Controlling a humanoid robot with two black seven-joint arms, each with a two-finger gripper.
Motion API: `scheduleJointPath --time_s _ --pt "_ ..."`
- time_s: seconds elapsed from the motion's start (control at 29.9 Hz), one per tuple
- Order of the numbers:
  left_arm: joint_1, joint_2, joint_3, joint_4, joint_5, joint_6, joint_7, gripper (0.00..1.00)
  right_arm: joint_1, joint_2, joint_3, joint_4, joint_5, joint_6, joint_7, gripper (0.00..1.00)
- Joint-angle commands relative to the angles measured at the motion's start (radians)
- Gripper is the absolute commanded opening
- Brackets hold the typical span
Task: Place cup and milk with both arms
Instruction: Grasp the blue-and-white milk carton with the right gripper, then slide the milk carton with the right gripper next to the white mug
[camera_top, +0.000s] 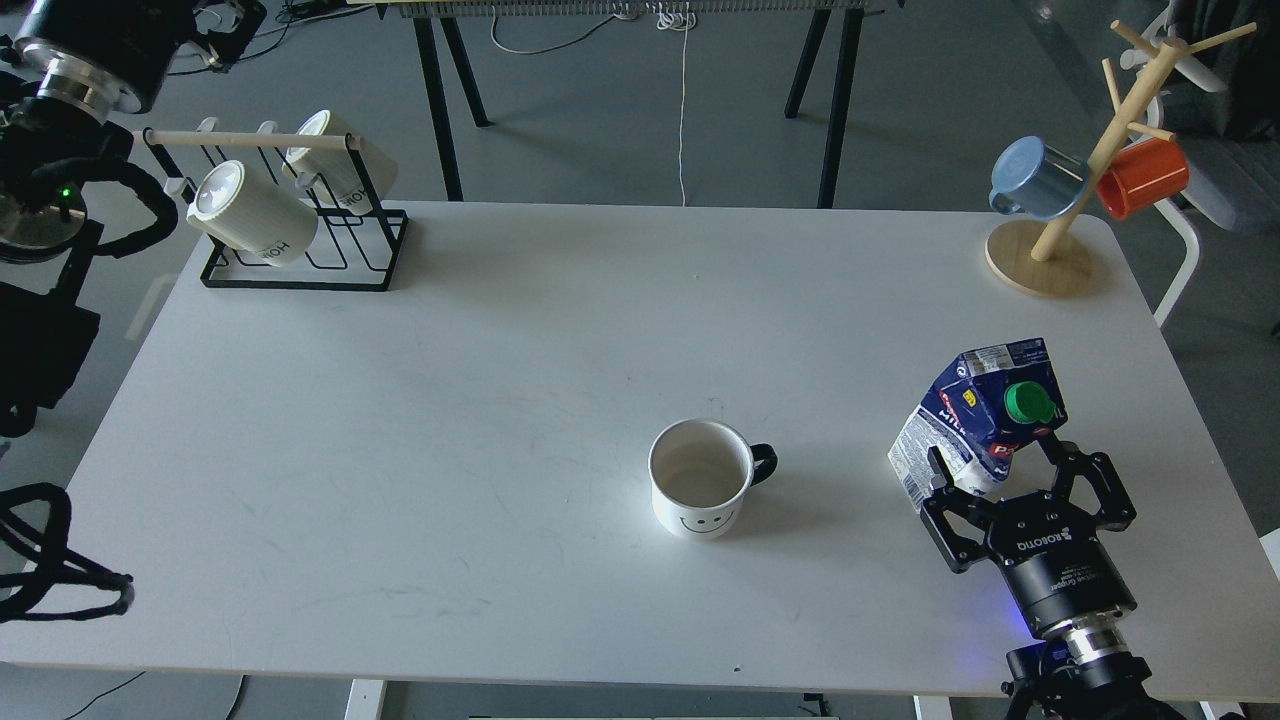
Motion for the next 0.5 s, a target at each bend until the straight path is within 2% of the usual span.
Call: scheduleJointPath --time_s 0.0,0.1,0.27,0.33,0.47 --pt "0.000 0.002 0.001 0.001 0.000 0.000 -0.002 1.00 0.018 0.026 -0.005 -0.016 -0.002 0.000 0.000 0.88" --pt "0.002 0.011 0.001 0.001 0.000 0.000 -0.002 1.00 0.019 0.034 -0.008 -0.016 -0.004 0.000 0.000 0.70" --pt "0.002 0.023 0.004 0.001 0.000 0.000 0.000 1.00 0.016 0.036 -0.008 -0.016 -0.031 0.000 0.001 0.48" --pt "0.002 0.023 0.006 0.001 0.000 0.000 -0.002 1.00 0.010 0.036 -0.008 -0.013 -0.031 0.000 0.000 0.45" --pt "-0.006 0.025 0.006 0.001 0.000 0.000 0.000 1.00 0.009 0.036 -0.008 0.007 -0.025 0.000 0.000 0.44"
